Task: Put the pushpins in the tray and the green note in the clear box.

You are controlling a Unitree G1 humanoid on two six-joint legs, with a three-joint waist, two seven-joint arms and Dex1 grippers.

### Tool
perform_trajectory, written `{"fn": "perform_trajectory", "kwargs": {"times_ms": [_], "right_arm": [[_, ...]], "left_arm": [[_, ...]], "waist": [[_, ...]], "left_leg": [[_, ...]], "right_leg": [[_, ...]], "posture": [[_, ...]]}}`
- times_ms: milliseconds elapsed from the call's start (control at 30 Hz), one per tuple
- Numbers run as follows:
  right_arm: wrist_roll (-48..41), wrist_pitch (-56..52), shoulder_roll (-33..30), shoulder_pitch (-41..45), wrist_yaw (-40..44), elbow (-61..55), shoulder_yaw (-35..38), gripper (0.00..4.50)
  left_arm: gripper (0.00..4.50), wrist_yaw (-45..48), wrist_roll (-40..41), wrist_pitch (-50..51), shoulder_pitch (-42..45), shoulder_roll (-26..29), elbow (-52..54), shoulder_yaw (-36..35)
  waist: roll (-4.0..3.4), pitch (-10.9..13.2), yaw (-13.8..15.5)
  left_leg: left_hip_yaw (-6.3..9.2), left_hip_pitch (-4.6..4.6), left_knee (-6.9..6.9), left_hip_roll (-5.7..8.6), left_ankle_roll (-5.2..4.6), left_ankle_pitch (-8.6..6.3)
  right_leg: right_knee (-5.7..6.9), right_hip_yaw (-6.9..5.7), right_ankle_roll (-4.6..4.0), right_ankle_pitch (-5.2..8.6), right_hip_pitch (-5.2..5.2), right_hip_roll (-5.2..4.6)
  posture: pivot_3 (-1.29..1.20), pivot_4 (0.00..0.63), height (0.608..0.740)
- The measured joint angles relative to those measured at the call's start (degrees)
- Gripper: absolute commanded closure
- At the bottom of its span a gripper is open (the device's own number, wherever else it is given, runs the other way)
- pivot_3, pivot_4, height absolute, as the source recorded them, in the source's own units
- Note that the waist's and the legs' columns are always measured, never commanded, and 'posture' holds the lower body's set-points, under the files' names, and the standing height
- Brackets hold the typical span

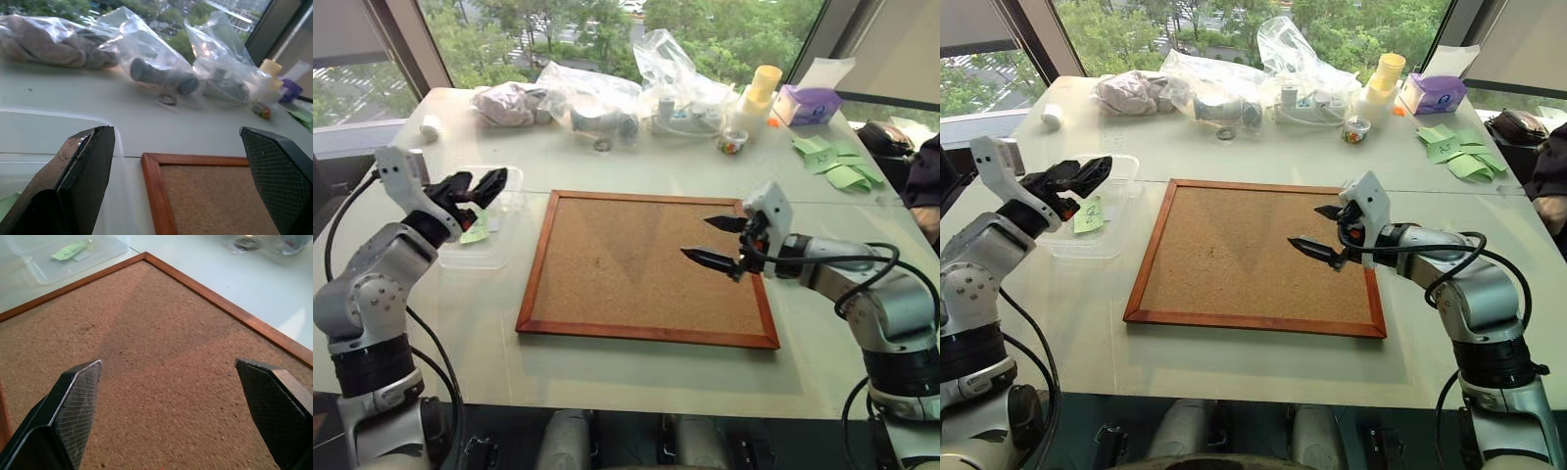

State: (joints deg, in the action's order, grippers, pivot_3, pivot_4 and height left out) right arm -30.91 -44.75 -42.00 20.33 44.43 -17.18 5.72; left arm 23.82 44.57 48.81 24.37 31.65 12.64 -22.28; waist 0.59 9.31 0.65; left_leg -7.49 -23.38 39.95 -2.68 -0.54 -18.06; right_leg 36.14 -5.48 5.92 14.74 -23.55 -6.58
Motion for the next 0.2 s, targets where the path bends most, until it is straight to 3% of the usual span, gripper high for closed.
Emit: {"fn": "perform_trajectory", "kwargs": {"times_ms": [200], "right_arm": [[-1.09, -0.56, -1.68, -4.63, 0.82, -1.64, 2.5, 0.0]], "left_arm": [[0.04, 9.8, -0.93, -0.65, -5.24, 2.96, 3.54, 9.84]], "waist": [[-0.01, 0.0, -0.48]], "left_leg": [[-0.03, 0.04, -0.02, -0.04, 0.04, 0.02]], "right_leg": [[0.01, 0.01, 0.0, 0.0, -0.02, 0.06]], "posture": [[0.0, 0.15, 0.74]]}}
